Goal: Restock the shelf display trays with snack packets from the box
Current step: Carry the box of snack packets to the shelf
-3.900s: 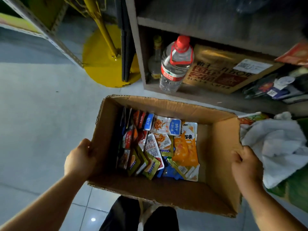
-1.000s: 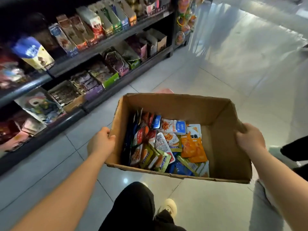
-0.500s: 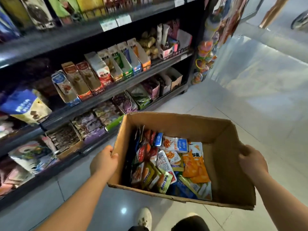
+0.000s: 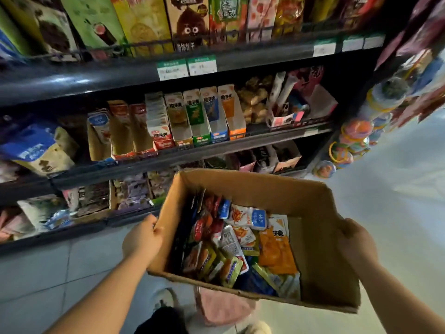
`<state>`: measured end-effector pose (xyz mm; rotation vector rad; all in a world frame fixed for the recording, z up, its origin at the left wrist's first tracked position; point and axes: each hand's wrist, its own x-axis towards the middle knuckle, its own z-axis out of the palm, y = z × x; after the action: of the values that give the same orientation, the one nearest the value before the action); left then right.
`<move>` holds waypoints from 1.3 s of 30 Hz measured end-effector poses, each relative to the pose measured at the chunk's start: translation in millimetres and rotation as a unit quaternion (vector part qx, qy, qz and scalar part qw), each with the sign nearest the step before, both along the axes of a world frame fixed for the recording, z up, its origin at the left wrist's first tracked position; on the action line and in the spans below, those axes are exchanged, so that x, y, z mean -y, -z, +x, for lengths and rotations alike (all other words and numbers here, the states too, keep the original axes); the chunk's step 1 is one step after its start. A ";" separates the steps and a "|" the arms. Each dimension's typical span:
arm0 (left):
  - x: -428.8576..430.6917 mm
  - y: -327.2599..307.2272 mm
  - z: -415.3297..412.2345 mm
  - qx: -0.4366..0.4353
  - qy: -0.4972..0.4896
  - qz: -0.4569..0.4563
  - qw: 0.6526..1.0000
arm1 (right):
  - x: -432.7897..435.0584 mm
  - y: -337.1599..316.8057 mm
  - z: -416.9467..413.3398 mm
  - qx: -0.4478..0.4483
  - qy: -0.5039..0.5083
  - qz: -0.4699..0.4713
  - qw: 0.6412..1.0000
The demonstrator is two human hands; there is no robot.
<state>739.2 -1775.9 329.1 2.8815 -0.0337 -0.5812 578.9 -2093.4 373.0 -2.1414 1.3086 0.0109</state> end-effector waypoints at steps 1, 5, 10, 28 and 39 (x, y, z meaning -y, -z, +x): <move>5.0 1.4 9.9 -0.007 -0.005 0.003 1.000 | 6.2 -0.5 15.6 -0.006 -0.009 -0.005 1.000; 15.5 13.0 51.8 -0.039 -0.018 0.004 0.999 | 15.9 11.7 69.0 0.001 -0.014 -0.010 1.000; 13.8 36.4 116.4 -0.079 0.008 -0.007 0.997 | 14.1 48.3 130.3 -0.015 0.025 -0.010 1.000; 161.8 259.5 125.0 -0.104 -0.032 -0.030 0.994 | 172.4 252.3 169.8 0.016 -0.022 0.017 0.999; 185.4 452.1 120.5 -0.109 -0.082 -0.012 0.991 | 212.4 454.2 190.1 -0.070 -0.070 0.017 0.995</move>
<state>859.7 -1961.3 -123.0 2.7452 0.2238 -0.8527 769.1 -2305.8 -81.2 -2.2327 1.2235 0.2419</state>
